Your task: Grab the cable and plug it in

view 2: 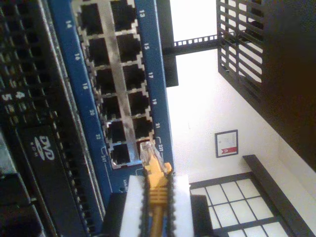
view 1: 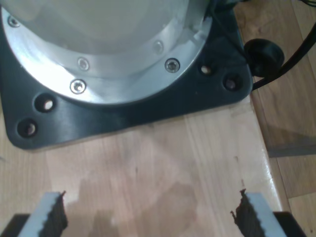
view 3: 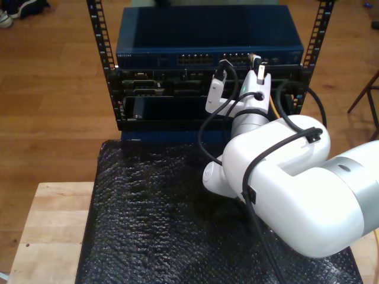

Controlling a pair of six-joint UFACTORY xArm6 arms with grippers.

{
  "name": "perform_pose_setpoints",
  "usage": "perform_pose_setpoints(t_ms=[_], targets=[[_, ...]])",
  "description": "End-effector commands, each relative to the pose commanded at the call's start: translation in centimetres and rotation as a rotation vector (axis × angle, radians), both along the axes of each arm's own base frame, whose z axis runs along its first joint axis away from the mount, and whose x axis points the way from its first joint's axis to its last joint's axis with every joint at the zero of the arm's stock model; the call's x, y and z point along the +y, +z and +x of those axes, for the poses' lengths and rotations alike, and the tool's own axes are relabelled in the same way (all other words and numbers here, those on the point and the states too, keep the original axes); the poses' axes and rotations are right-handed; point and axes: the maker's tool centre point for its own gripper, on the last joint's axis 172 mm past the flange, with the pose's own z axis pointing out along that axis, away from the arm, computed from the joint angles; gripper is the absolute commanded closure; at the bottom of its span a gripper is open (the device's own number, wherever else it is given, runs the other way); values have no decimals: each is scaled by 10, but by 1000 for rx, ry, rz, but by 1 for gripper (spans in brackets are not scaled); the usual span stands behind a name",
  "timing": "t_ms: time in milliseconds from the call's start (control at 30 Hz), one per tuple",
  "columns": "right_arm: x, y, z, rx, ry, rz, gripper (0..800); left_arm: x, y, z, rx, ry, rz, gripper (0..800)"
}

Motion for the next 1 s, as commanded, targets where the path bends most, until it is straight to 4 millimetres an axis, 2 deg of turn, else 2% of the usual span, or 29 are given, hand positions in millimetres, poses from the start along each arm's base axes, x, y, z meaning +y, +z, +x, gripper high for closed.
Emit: perform_pose_setpoints(t_ms=[1000], targets=[[1,-5,1,5,2,-1,800,0,0,0,0,0,0,0]])
